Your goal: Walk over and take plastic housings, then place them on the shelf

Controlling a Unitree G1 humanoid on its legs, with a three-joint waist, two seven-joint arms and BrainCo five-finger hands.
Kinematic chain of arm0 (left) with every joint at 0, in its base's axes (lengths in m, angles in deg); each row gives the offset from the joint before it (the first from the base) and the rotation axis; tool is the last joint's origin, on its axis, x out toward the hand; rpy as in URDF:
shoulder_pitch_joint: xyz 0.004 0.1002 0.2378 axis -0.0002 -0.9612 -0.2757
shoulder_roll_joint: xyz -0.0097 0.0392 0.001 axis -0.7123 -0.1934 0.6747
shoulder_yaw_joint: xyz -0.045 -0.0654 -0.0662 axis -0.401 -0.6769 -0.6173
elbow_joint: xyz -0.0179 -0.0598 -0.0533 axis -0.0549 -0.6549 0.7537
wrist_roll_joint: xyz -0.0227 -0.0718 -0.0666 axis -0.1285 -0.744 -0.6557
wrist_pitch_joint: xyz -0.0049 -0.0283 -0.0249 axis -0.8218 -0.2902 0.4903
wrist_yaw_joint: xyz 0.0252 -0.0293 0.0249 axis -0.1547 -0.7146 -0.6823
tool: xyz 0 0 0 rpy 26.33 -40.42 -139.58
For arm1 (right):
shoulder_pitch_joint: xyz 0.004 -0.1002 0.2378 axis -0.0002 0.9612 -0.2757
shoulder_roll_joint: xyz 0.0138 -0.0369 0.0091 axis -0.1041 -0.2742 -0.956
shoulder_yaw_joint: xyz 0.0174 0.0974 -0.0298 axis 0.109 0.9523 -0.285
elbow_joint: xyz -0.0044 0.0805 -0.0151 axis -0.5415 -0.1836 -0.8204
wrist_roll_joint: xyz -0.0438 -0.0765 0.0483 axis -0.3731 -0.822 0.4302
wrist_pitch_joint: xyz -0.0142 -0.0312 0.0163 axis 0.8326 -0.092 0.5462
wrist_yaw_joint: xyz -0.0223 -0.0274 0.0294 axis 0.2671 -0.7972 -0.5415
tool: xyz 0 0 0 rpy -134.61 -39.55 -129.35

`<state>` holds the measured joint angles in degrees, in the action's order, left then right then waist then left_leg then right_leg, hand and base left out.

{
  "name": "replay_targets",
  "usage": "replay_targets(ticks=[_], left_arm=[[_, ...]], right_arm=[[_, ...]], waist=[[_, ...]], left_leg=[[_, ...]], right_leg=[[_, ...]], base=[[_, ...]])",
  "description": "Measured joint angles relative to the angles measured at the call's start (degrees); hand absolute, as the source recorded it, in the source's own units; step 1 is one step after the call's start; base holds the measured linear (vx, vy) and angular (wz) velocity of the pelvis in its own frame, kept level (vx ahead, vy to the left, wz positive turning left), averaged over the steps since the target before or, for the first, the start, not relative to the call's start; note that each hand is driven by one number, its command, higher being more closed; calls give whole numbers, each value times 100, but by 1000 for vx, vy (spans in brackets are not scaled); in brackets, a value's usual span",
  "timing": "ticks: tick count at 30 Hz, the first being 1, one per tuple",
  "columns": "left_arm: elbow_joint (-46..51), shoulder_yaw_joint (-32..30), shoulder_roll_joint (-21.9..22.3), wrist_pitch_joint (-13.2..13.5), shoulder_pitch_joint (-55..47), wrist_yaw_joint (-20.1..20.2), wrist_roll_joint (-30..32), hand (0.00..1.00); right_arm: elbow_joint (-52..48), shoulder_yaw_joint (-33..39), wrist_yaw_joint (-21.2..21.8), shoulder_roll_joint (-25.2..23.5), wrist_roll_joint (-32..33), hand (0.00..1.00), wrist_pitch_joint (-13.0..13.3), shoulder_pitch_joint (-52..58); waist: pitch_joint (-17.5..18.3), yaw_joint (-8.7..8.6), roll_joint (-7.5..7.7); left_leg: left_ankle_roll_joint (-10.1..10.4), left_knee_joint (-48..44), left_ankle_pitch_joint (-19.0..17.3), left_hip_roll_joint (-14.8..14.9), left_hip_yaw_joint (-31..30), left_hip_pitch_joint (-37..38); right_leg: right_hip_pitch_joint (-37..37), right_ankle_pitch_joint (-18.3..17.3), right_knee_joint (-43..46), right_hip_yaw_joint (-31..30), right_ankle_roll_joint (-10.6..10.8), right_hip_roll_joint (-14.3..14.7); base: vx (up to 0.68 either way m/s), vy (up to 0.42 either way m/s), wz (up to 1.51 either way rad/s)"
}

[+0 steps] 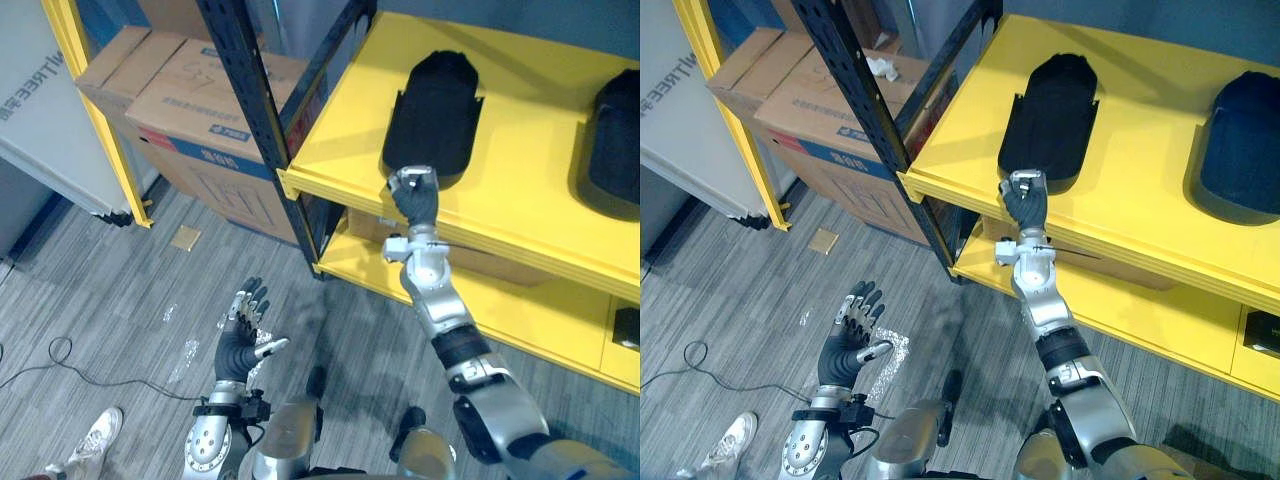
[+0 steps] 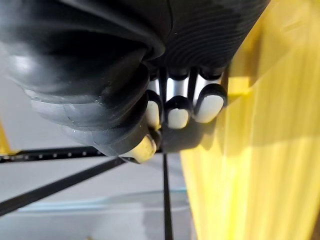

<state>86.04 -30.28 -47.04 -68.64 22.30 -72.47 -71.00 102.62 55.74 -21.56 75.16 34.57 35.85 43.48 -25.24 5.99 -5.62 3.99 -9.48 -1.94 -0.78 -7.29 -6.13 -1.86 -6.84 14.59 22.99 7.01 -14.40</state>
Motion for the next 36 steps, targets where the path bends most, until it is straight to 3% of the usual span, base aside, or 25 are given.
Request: replay_targets(ticks=[11, 16, 26, 30, 33, 36], left_arm=[[-375, 50, 154, 23, 243, -89, -166, 0], [-400, 66, 154, 28, 250, -87, -167, 0], [-396, 69, 156, 79, 247, -44, -167, 0], [-397, 66, 159, 120, 174, 47, -444, 0], [-561, 52, 165, 109, 79, 48, -419, 0], [-926, 40, 170, 21, 80, -104, -311, 0]], right_arm=[[582, 328, 34, 451, -2, 100, 148, -681], [601, 322, 7, 486, -20, 100, 185, -714], [496, 265, -162, 496, -44, 100, 244, -715], [-1336, 127, -375, 142, -68, 100, 303, 639], [-3200, -184, -492, -222, -662, 100, 357, 2329], [-4353, -14, -814, -268, -1117, 100, 503, 3443]], waist=[[-115, 165, -221], [-126, 259, -243], [-163, 255, -297], [-213, 170, -176], [-83, -64, 92], [241, -284, 365]], left_leg=[[17, -1, 78, -25, -74, -194], [35, 20, 92, 2, -42, -196], [38, 18, 95, -6, 6, -186], [37, 144, 89, 62, 123, -9], [23, 319, 5, 201, 456, 224], [6, 317, -123, 287, 801, 270]], right_leg=[[298, -174, 388, 36, -16, -87], [395, -243, 520, -5, -32, -101], [459, -288, 567, -74, -71, -135], [327, -221, 347, -170, -12, -43], [170, -2, -80, -440, 18, 145], [171, 219, -419, -722, 52, 255]], base=[[-12, -18, 5], [4, -34, -2], [4, -4, -2], [47, -18, -15], [115, -12, -50], [118, 33, -65]])
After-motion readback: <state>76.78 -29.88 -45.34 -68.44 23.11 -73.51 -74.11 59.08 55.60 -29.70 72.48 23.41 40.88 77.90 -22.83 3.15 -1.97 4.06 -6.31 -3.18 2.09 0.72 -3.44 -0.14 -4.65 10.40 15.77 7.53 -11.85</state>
